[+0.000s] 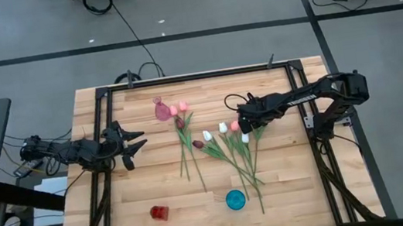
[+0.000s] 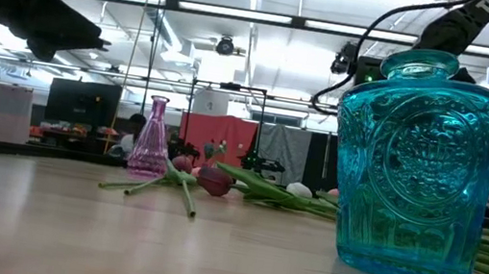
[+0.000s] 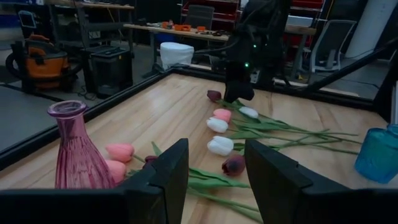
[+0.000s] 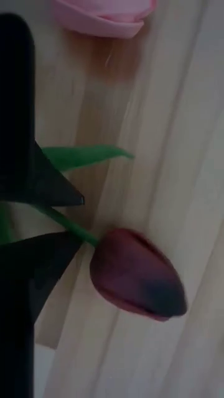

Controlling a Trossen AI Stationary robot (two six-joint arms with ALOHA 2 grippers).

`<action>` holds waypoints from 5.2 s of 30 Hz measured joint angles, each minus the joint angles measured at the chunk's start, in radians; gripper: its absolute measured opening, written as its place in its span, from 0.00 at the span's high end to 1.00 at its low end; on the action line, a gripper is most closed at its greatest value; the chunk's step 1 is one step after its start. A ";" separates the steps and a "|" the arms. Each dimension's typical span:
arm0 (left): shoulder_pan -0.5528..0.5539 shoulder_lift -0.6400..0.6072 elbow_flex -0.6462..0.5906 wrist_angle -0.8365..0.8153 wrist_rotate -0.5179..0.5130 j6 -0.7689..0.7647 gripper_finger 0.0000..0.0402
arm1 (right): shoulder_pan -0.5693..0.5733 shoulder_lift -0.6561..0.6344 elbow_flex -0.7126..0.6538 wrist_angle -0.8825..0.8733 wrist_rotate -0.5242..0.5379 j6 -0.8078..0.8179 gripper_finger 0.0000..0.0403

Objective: Sort flowers into vase by color
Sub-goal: Put the top right red flower into the purple vase, then put the bottom pink flower into the red vase

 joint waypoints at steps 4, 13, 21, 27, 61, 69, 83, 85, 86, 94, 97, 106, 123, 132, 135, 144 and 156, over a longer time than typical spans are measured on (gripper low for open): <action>0.000 0.000 0.000 0.009 0.016 -0.030 0.59 | 0.000 -0.001 -0.004 0.002 -0.009 -0.028 0.93; 0.001 0.061 0.125 -0.037 0.034 0.008 0.59 | -0.003 -0.011 0.131 -0.059 0.045 -0.199 0.97; 0.003 0.104 0.183 -0.055 0.029 0.121 0.59 | 0.009 -0.049 0.238 0.343 0.039 -0.553 0.97; 0.052 0.104 0.147 0.061 0.157 0.131 0.59 | -0.006 -0.013 0.239 0.910 -0.190 -0.768 0.97; 0.308 0.308 0.136 0.206 0.185 0.031 0.59 | -0.119 0.413 0.912 1.373 -0.494 -1.053 0.97; 0.308 0.313 0.136 0.204 0.101 0.043 0.59 | -0.125 0.413 0.913 1.408 -0.486 -1.048 0.97; 0.308 0.312 0.136 0.217 0.087 0.058 0.59 | -0.110 0.413 0.913 1.445 -0.476 -1.024 0.97; 0.308 0.312 0.136 0.222 0.087 0.058 0.59 | -0.101 0.434 0.914 1.487 -0.450 -1.041 0.97; 0.308 0.312 0.136 0.224 0.087 0.058 0.59 | -0.098 0.445 0.914 1.505 -0.442 -1.041 0.96; 0.308 0.312 0.136 0.221 0.087 0.060 0.59 | -0.117 0.489 0.912 1.528 -0.443 -1.013 0.96; 0.308 0.312 0.136 0.221 0.086 0.060 0.59 | -0.126 0.487 0.913 1.521 -0.463 -0.996 0.96; 0.308 0.312 0.136 0.221 0.086 0.059 0.59 | -0.126 0.489 0.913 1.561 -0.470 -0.994 0.96; 0.308 0.312 0.136 0.220 0.086 0.059 0.59 | -0.131 0.493 0.913 1.419 -0.448 -1.020 0.96; 0.308 0.312 0.136 0.218 0.087 0.059 0.59 | -0.142 0.495 0.912 1.140 -0.497 -1.061 0.80; 0.308 0.312 0.136 0.214 0.097 0.059 0.59 | -0.152 0.495 0.923 1.025 -0.561 -1.064 0.67; 0.308 0.312 0.136 0.214 0.105 0.058 0.59 | -0.149 0.446 1.125 0.507 -0.546 -1.162 0.36; 0.308 0.312 0.136 0.212 0.105 0.080 0.59 | -0.128 0.296 1.189 0.038 -0.310 -1.216 0.29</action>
